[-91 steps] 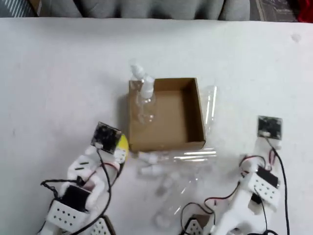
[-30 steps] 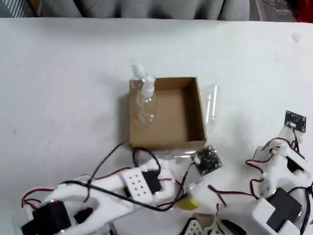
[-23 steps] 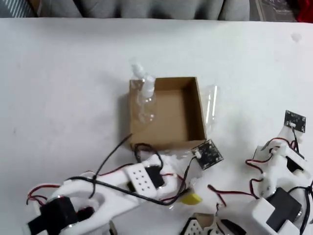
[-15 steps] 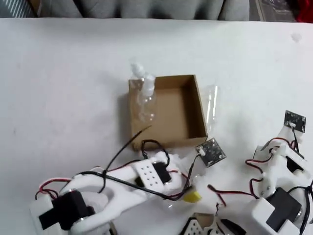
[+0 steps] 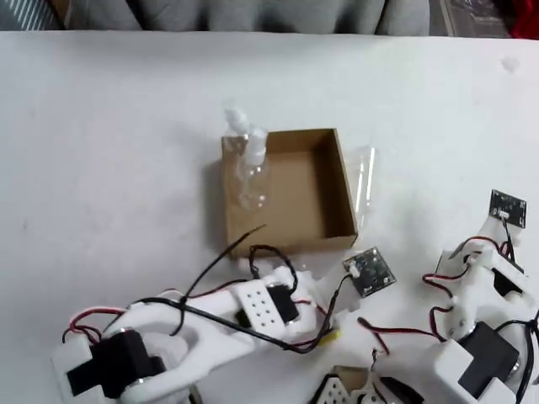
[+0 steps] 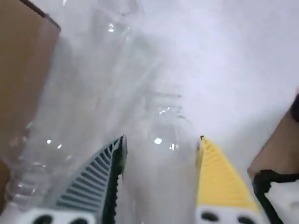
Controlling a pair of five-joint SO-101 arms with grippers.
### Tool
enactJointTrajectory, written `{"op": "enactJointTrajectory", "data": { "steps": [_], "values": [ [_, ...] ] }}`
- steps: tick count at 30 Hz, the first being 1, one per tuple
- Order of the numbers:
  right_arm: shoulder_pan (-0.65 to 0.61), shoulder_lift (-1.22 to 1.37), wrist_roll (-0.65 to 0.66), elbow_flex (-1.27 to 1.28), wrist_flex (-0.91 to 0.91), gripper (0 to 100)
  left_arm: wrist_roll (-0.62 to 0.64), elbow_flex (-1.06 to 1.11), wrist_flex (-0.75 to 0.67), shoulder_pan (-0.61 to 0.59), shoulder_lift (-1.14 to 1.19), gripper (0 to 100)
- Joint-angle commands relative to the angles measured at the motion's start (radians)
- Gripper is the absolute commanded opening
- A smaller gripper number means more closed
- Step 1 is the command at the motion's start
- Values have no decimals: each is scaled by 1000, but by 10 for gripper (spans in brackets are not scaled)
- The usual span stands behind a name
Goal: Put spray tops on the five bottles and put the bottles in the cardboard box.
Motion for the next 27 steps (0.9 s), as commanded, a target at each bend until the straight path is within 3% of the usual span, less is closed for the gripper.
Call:
{"op": "enactJointTrajectory", "data": {
  "steps": [1,7,10,22,27],
  "values": [
    [-31,99,11,-32,-15,17,0,-41,115,16,-25,21],
    [-30,99,11,-32,-15,17,0,-46,324,5,-260,21],
    [-30,101,11,-32,-15,17,0,-46,454,-61,-407,21],
    [-28,101,11,-32,-15,17,0,-37,796,-527,-865,21],
    [-27,101,11,-32,-15,17,-26,66,787,-774,-957,21]
  ]
}}
